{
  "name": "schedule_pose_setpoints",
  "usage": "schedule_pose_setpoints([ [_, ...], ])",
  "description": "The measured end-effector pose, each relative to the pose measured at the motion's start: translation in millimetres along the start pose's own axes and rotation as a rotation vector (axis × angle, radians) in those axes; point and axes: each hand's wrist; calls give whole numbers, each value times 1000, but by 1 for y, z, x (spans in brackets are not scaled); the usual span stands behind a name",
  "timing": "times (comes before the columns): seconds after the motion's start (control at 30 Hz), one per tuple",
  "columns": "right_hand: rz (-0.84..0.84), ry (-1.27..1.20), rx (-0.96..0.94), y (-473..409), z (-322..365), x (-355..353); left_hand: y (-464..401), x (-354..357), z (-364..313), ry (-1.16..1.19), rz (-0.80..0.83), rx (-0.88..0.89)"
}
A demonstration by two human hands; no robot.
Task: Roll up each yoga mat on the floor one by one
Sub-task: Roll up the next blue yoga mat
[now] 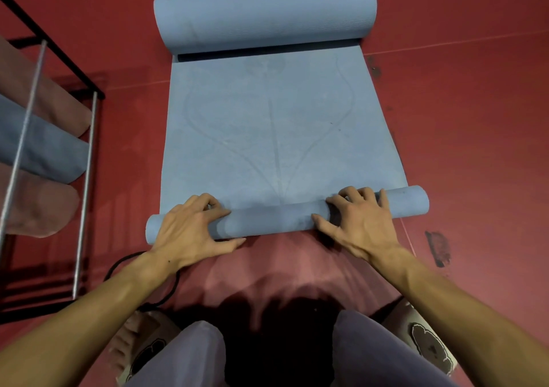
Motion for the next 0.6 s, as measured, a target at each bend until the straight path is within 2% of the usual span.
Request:
schedule_pose_setpoints([
  [0.6, -47, 122, -26, -20, -11, 6, -25, 2, 15, -183, 19, 15],
])
Point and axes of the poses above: each hand's wrist, its own y-axis away from the middle knuckle, its own x-axis out of the palm, z = x × y, and after that the axes turned 14 degrees about z, right-handed
